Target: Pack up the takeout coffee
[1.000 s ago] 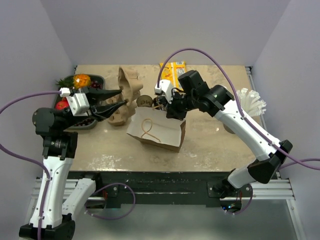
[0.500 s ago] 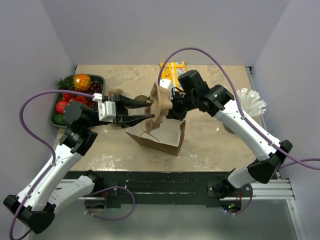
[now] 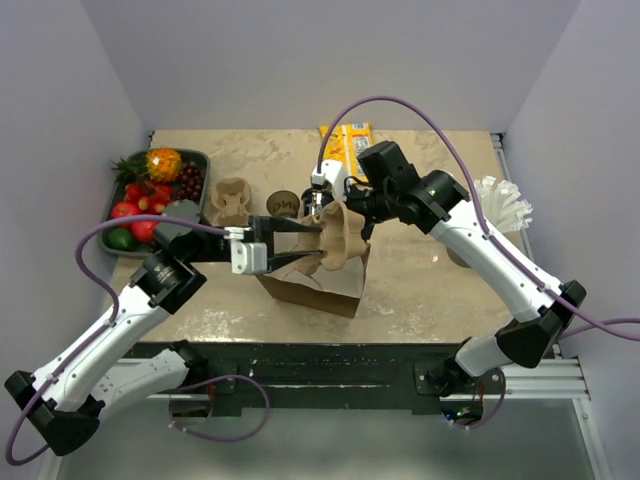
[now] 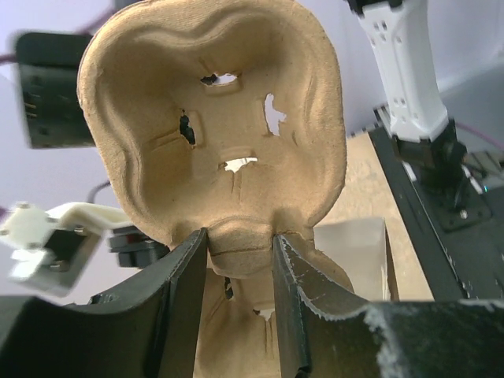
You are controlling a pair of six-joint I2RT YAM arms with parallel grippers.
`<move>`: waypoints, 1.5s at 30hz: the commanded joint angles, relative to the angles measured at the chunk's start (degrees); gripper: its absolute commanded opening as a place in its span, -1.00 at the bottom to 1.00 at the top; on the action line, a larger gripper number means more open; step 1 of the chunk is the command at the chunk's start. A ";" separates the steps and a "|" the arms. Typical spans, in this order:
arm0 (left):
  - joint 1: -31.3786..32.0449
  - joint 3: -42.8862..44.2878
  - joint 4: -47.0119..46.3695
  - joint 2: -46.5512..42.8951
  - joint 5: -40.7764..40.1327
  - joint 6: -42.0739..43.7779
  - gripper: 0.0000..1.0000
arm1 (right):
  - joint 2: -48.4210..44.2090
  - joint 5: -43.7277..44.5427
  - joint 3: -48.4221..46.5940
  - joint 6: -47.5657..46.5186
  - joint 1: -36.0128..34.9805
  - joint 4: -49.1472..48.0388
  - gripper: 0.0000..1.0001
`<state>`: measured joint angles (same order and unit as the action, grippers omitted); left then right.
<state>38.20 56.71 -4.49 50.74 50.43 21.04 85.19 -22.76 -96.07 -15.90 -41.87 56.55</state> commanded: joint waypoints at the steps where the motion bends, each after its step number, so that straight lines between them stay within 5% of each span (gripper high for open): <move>1: 2.32 2.97 9.58 2.61 -0.60 14.20 -1.00 | -2.83 -1.58 -0.26 0.35 0.29 -0.39 -1.00; 23: 3.11 15.97 42.53 9.28 -8.16 32.57 -1.00 | -6.96 -5.01 2.82 -2.73 0.38 0.40 -1.00; 34: 16.37 24.06 52.21 14.47 -15.62 32.49 -1.00 | -7.85 4.21 6.07 2.80 0.38 -3.47 -1.00; 45: 19.11 30.03 60.21 17.72 -26.42 36.26 -1.00 | -7.58 7.73 5.02 2.63 0.47 -4.17 -1.00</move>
<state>56.05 83.09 51.86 67.66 29.67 55.29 79.00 -18.02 -89.69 -13.96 -41.36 54.98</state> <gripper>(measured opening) 0.395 0.025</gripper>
